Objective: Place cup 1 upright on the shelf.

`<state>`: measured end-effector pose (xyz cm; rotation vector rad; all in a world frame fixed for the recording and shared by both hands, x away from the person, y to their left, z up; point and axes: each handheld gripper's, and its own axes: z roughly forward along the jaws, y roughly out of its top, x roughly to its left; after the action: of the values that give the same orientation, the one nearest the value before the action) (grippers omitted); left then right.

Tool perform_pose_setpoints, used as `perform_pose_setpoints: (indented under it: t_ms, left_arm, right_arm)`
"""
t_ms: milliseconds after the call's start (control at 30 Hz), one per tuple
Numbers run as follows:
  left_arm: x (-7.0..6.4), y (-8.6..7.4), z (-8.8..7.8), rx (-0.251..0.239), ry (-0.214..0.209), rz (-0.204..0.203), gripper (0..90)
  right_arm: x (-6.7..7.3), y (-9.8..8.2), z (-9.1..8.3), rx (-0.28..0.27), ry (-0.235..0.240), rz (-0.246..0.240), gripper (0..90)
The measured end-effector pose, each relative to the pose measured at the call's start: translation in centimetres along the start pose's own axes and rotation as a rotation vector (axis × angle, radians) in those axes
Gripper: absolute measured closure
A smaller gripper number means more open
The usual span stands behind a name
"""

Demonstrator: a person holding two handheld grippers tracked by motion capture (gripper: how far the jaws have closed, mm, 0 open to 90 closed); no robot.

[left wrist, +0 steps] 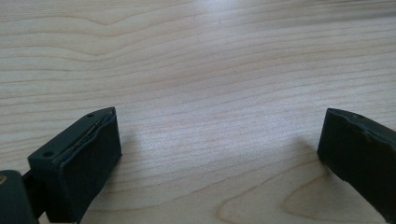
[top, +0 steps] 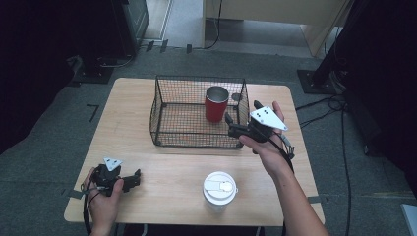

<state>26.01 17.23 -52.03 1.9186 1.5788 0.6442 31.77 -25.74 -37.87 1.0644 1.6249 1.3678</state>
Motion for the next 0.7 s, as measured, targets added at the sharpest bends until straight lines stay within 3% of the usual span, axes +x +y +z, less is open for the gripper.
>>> perform_pose_setpoints:
  t_ms: [233,700]
  left_arm:
    - [0.0,0.0,0.0,0.002,0.0,0.0,0.2]
    - [0.0,0.0,0.0,0.001,0.0,0.0,0.2]
  right_arm:
    - [-0.1,-0.9,-1.7,-0.011,-0.002,-0.003,0.0]
    - [-0.8,-3.6,-5.0,-0.01,-0.019,0.048,0.0]
